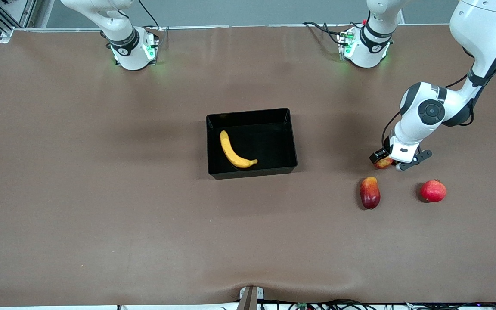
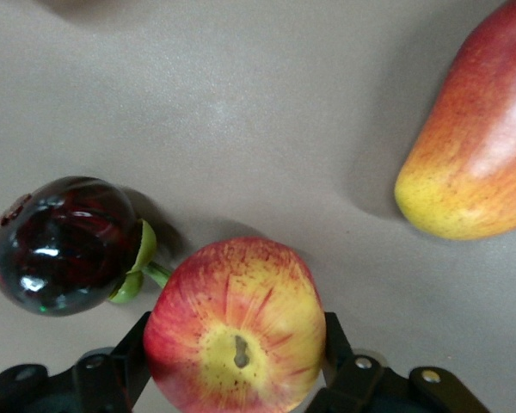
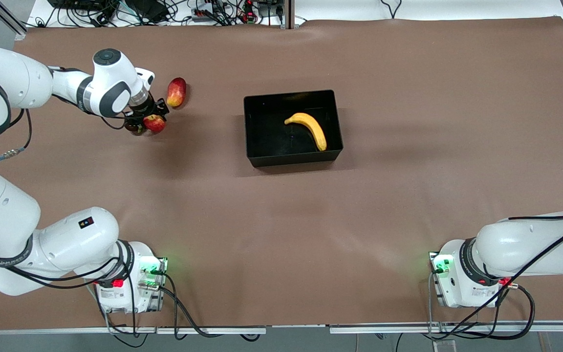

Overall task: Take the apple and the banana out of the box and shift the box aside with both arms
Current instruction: 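Lower the apple onto the table and open the left gripper, then move the left gripper back over the banana in the box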

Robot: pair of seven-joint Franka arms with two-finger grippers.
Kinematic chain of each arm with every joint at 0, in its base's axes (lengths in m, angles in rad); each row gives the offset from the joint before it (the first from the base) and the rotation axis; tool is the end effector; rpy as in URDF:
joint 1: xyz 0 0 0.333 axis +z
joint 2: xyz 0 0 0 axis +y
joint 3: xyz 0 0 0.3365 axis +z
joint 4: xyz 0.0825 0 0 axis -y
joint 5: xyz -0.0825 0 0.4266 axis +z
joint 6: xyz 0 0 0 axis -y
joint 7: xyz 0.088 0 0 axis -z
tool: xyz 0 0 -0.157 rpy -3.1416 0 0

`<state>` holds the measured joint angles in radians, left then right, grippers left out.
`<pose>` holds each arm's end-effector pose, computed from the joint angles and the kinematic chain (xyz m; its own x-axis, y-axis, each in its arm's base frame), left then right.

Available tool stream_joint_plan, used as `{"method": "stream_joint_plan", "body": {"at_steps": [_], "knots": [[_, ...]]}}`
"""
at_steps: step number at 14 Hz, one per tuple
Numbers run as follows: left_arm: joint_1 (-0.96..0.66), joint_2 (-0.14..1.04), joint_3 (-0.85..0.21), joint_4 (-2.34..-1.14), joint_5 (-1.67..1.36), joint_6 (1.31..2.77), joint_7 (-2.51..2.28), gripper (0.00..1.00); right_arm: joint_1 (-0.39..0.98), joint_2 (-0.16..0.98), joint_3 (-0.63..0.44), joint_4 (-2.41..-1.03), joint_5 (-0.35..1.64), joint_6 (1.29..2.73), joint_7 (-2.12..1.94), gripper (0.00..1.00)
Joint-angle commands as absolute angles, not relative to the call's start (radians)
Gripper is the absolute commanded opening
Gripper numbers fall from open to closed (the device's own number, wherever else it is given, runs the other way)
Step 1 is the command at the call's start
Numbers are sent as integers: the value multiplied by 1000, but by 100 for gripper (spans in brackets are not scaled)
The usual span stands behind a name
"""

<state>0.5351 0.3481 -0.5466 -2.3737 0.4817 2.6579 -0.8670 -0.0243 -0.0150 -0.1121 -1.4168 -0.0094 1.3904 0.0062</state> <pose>0.5297 -0.0304 0.1313 0.8974 0.4389 0.0445 0.4401 -0.8977 -0.0221 0.5647 -0.0797 0.6657 0.9895 -0.1437 -0.0114 -0.1437 -0.9896 0.0077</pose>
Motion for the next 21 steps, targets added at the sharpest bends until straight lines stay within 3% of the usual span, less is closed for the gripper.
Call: {"method": "stream_joint_plan", "body": {"at_steps": [1,4,7,10,13,18,21], "knots": [[540,374,-557,-2352,506,2672,-882,0,-38,-15,-101,-1427,-9,1390,11,100],[538,382,-555,-2350,506,2672,-876,3,-38,-14,-101,-1427,-11,1390,11,100],[538,394,-557,-2347,506,2672,-880,30,-34,-15,-100,-1425,-12,1390,9,100],[535,387,-558,-2347,508,2672,-879,100,-29,-15,-98,-1425,-8,1390,11,100],[540,342,-621,-2355,505,2643,-887,100,-31,-15,-98,-1425,-11,1390,6,100],[546,244,-759,-2345,433,2471,-885,100,-29,-14,-98,-1425,-9,1390,2,100],[546,227,-825,-2268,358,2335,-887,100,-26,-14,-98,-1425,-14,1390,8,100]]}}
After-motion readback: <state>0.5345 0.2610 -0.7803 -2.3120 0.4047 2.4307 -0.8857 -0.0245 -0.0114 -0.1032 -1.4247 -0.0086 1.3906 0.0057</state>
